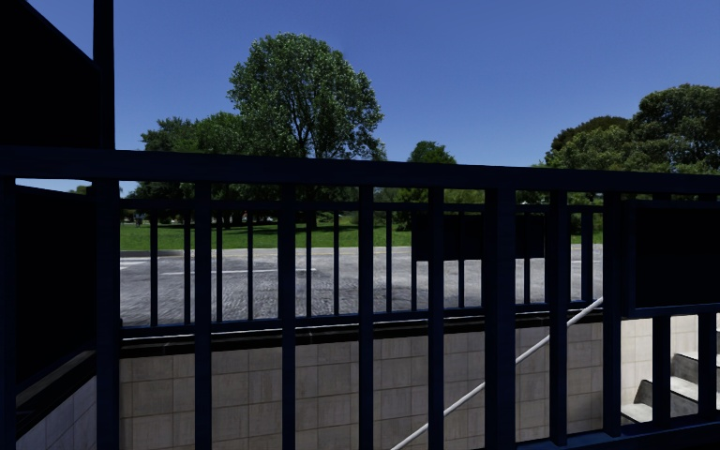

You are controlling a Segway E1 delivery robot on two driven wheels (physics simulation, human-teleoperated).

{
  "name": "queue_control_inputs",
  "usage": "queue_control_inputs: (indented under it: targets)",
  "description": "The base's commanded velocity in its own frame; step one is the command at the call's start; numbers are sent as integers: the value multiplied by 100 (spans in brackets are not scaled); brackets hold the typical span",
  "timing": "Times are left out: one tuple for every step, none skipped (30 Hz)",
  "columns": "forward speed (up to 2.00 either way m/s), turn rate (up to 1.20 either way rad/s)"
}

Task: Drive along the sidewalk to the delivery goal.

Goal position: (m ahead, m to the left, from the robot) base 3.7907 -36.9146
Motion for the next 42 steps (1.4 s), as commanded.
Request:
queue_control_inputs:
  targets:
    - [0, 0]
    - [0, 0]
    - [0, 0]
    - [0, 0]
    - [0, 0]
    - [0, 0]
    - [0, 0]
    - [0, 0]
    - [0, 0]
    - [0, 1]
    - [0, 1]
    - [0, 2]
    - [0, 2]
    - [0, 0]
    - [0, 0]
    - [0, 0]
    - [0, 0]
    - [0, 0]
    - [0, 0]
    - [0, 0]
    - [0, -48]
    - [0, -48]
    - [0, -61]
    - [0, -69]
    - [0, -71]
    - [0, -71]
    - [0, -71]
    - [0, -72]
    - [0, -72]
    - [0, -72]
    - [0, -72]
    - [0, -72]
    - [0, -72]
    - [0, -72]
    - [0, -72]
    - [0, -72]
    - [0, -72]
    - [0, -72]
    - [0, -72]
    - [0, -72]
    - [0, -72]
    - [0, -72]
